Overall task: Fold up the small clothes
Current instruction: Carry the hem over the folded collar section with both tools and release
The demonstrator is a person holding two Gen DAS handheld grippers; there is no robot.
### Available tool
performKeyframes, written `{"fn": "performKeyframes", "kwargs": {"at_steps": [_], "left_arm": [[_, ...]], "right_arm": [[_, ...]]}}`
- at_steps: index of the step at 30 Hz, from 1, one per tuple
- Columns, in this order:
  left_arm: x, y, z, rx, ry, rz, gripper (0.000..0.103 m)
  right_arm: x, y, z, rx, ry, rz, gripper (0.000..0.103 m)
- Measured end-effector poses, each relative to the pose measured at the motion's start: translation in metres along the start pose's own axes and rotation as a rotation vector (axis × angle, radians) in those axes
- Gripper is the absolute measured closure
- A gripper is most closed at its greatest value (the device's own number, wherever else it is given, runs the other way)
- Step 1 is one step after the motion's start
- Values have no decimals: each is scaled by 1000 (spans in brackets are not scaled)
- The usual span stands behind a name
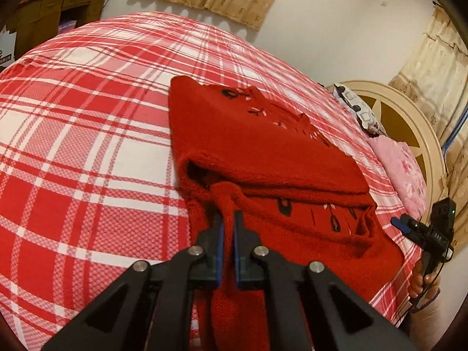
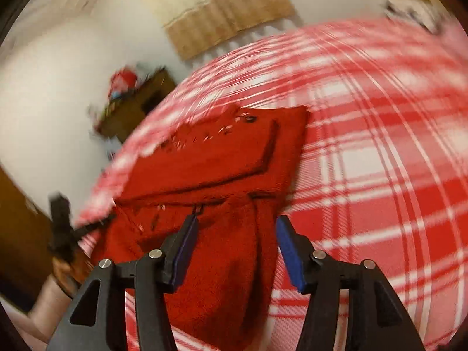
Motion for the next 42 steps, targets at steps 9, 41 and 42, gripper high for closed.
{"fn": "performKeyframes", "kwargs": {"at_steps": [9, 41, 42], "left_arm": [[0, 3, -1, 38, 48, 21, 93], [101, -52, -19, 100, -22, -174, 97], [107, -51, -18, 111, -22, -178, 97]], "right_arm": [[-1, 48, 1, -143, -174, 105, 52], [115, -40, 46, -194, -179, -174, 95], [124, -37, 44, -204, -179, -178, 95]]}}
Point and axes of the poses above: each gripper's, at about its wrist camera, not at the fingertips, and y roughly the way its jaws point, z to its left, x to its top, the point moved 10 cm from there along y, roughly the way its jaws point, and after that the axes turned 10 degrees about z, right-handed, at the moved point
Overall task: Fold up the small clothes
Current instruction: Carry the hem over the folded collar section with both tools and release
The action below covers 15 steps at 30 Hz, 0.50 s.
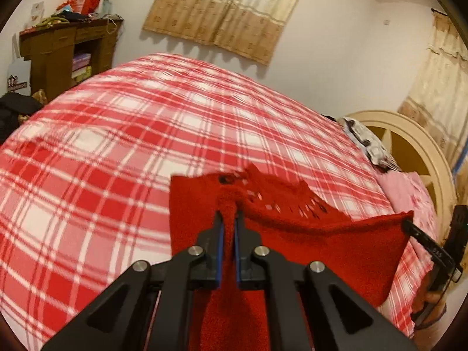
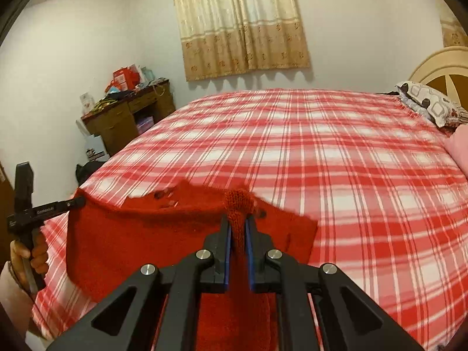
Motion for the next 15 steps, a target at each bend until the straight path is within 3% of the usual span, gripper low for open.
{"fn": "performKeyframes", "kwargs": {"at_steps": [8, 15], "left_arm": [[56, 44, 8, 79, -20, -19, 97], [72, 114, 21, 124, -63, 38, 97]], "right_arm": [[49, 75, -26, -92, 29, 6, 96], [50, 144, -64, -159, 122, 36, 96]]}}
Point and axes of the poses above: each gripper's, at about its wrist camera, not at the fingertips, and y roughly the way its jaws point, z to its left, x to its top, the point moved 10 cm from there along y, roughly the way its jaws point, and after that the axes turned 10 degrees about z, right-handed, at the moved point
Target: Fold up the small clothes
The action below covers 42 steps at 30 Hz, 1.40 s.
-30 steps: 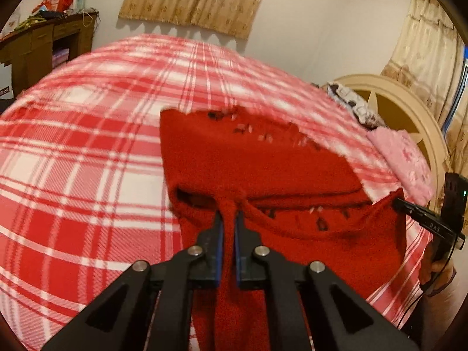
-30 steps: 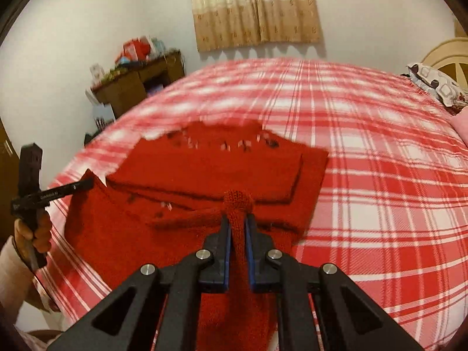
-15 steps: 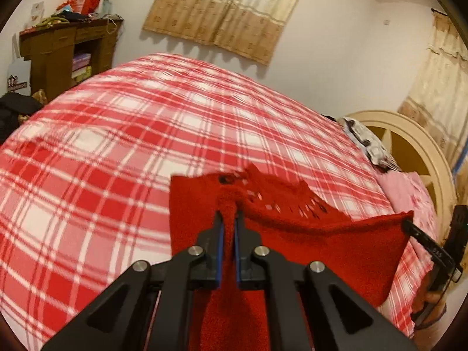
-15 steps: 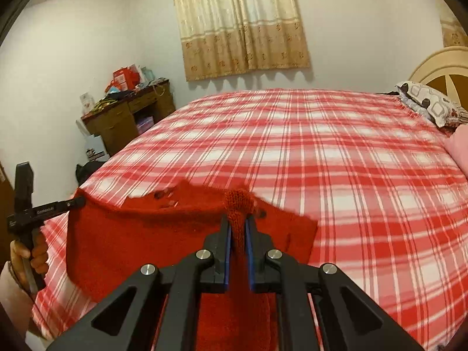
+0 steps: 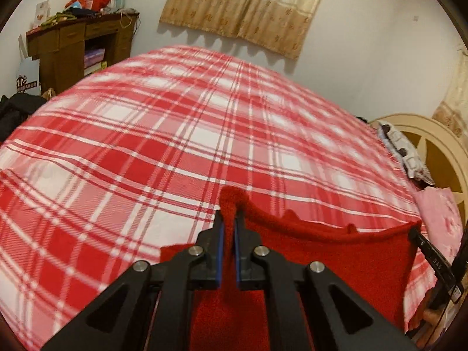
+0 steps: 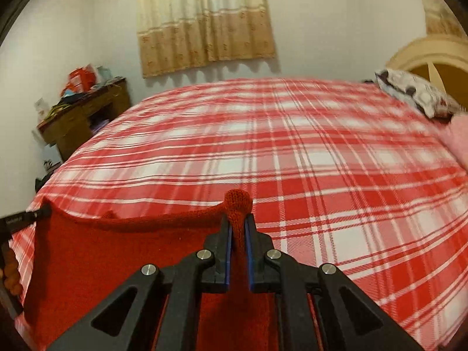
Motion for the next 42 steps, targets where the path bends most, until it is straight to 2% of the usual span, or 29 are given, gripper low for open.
{"fn": "performKeyframes", "kwargs": {"at_steps": [6, 9, 11, 14, 15, 17, 19, 21, 23, 25, 27, 29, 35, 39, 42], "left_arm": [[-8, 44, 9, 76, -12, 49, 97], [-12, 45, 16, 62, -53, 65, 97], [-14, 45, 20, 73, -66, 67, 96], [-17, 49, 26, 111, -91, 90, 88], [-18, 50, 29, 115, -104, 98, 87], [-18, 48, 31, 102, -123, 99, 85], [-20, 38, 35, 105, -119, 105, 79], [-21, 18, 38, 126, -91, 71, 71], [-26, -7, 40, 152, -61, 33, 59], [-34, -20, 36, 170, -12, 28, 59], [-56, -34, 23, 184, 64, 25, 59], [-72, -39, 9, 158, 104, 28, 58], [-137, -49, -33, 111, 166, 51, 54], [-160, -53, -40, 104, 162, 38, 49], [-169, -53, -38, 144, 190, 26, 49]], "right_arm": [[-9, 44, -9, 8, 41, 64, 96], [-12, 55, -7, 26, 34, 102, 96], [-17, 69, -3, 20, 10, 167, 95], [-25, 86, 3, 18, -21, 259, 92], [-23, 84, 3, 19, -18, 252, 85], [-23, 77, -3, 41, 8, 250, 82], [-17, 46, -24, 79, 123, 156, 82], [-17, 3, -44, 112, 231, 36, 82], [-25, -26, -57, 69, 250, -4, 82], [-42, -53, -55, 31, 206, -18, 82], [-66, -74, -41, 2, 143, -21, 82], [-90, -83, -21, 4, 82, 2, 82], [-140, -72, 30, -1, -35, 77, 82], [-177, -61, 34, 22, -38, 156, 82], [-186, -66, 36, -1, -71, 135, 82]]}}
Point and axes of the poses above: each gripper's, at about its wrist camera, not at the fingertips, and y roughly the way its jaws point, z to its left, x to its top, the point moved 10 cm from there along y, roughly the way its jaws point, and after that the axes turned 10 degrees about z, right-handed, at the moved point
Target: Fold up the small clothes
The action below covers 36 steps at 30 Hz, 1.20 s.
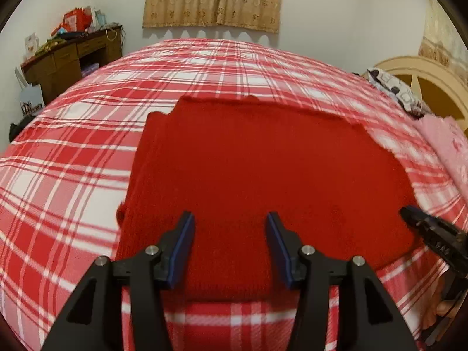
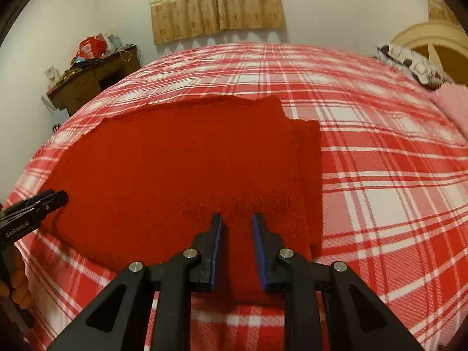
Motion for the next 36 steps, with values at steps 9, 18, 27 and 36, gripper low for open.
{"fn": "performKeyframes", "kwargs": {"at_steps": [9, 18, 27, 36], "left_arm": [[-20, 1, 4, 46, 3, -21, 43], [-31, -5, 9, 78, -9, -14, 37], [-32, -13, 19, 131, -50, 37, 33], [-20, -32, 41, 108, -104, 2, 10]], "right_arm": [[-26, -10, -6, 7, 10, 4, 82], [-25, -9, -10, 52, 36, -25, 82], [-25, -8, -8, 48, 32, -28, 82], [-20, -15, -7, 30, 40, -7, 82]]}}
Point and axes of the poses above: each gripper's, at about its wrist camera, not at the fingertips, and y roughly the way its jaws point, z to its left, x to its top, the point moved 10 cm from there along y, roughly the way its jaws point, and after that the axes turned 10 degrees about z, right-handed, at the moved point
